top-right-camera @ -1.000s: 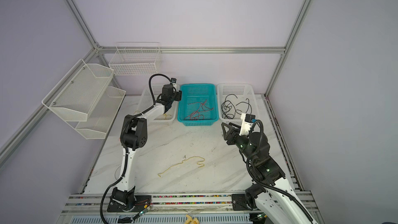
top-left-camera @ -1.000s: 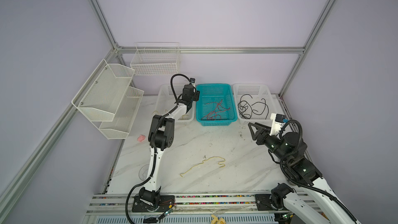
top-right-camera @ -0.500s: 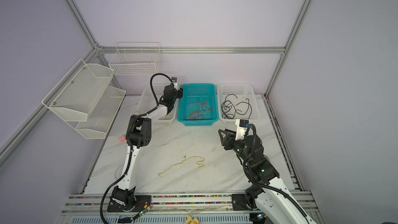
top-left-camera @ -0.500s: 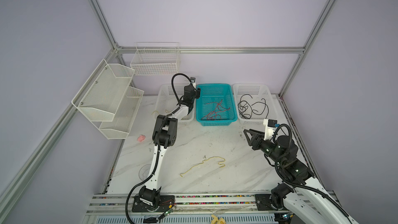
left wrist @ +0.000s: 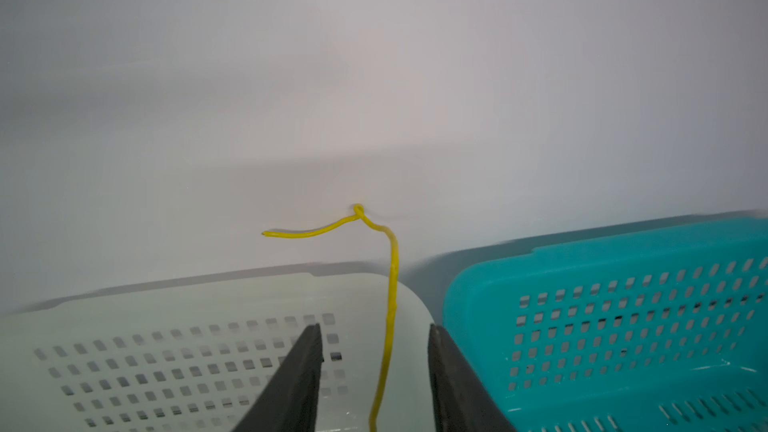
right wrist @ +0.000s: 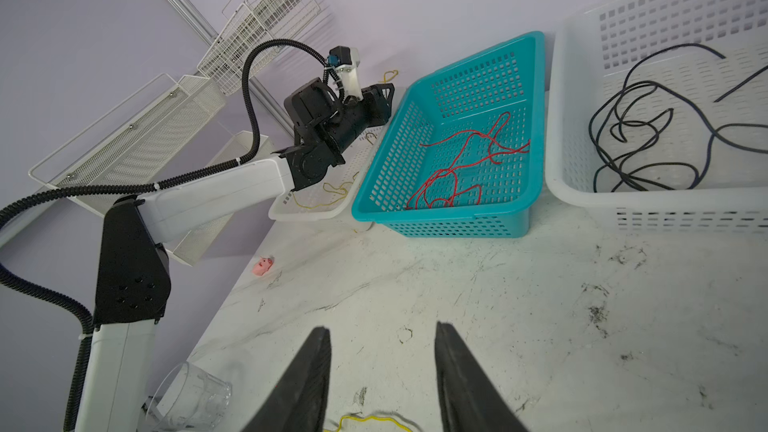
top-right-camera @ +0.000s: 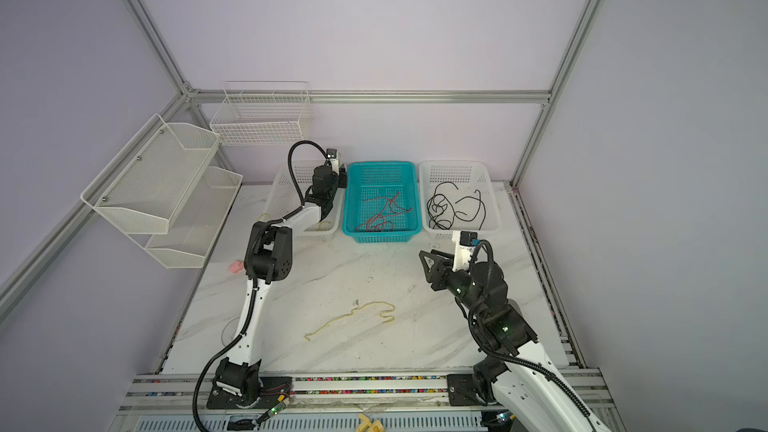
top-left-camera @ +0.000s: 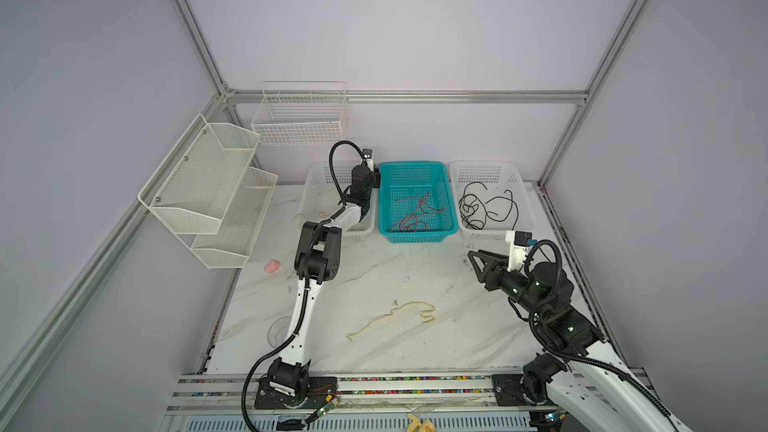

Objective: Untangle the cables
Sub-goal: 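Grasp the yellow wire end hanging over the white basket rim with the left gripper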

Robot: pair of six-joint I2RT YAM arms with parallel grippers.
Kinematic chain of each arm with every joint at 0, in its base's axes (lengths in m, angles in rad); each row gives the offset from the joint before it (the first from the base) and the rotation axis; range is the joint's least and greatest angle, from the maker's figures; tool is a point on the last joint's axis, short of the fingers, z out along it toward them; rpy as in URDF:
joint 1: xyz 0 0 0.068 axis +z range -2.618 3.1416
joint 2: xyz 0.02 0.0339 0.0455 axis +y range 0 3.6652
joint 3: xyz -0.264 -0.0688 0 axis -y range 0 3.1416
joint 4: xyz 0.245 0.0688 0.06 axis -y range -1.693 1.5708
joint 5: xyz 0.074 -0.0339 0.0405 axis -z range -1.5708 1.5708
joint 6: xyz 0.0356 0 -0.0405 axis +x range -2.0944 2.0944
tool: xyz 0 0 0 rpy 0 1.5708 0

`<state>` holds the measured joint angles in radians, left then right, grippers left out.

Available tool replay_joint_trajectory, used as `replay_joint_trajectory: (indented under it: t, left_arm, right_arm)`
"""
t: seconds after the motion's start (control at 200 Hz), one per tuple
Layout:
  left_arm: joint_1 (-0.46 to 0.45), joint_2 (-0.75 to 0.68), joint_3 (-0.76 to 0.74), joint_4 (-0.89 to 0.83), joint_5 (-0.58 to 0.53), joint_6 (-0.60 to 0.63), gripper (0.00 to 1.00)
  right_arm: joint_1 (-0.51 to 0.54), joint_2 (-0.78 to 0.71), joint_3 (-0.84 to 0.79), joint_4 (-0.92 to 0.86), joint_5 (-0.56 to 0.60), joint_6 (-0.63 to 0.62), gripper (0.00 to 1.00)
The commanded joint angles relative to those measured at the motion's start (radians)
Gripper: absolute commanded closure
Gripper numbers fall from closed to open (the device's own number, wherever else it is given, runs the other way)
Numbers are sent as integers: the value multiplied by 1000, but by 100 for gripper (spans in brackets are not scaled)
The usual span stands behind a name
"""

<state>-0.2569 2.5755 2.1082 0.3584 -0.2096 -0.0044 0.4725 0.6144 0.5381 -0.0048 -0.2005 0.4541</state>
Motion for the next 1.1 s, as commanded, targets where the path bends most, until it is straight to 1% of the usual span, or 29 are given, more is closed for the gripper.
replay_joint_trajectory:
  t: [0.0,0.06,0.21,0.3,0.405,0.46,0.505,0.585,0.78,0.875,0.985,1.08,1.095]
  left_arm:
    - [25,-8,101,58,21,0,67]
    - [29,-10,97,61,25,-3,69]
    - [39,-17,81,62,45,-1,79]
    - [44,-21,75,63,61,1,90]
    - [50,-37,62,63,67,-3,95]
    - [50,-55,38,70,62,-1,96]
    - [50,-75,6,81,66,-1,100]
    - [50,-120,-69,106,67,-6,100]
    - [49,-261,-299,238,71,-41,100]
    - [48,-310,-375,271,77,-51,100]
    - [50,-334,-412,263,73,-57,100]
    - [53,-316,-386,182,92,-58,100]
    - [54,-312,-380,169,95,-61,97]
  right_arm:
    - [7,-1,-11,46,-13,-15,56]
    - [7,1,-11,49,-14,-14,57]
    - [7,2,-12,52,-16,-14,57]
    - [7,4,-15,56,-16,-14,58]
    - [6,7,-11,54,-16,-15,59]
    - [7,4,-11,54,-14,-15,58]
    - [7,4,-12,55,-13,-15,59]
    - [7,1,-13,57,-11,-15,59]
    - [9,-1,-10,57,-14,-14,59]
    - [9,-2,-7,57,-13,-15,59]
    - [11,-5,-7,55,-8,-15,59]
    - [11,-2,-4,54,-11,-14,59]
    - [11,-1,-3,53,-11,-14,59]
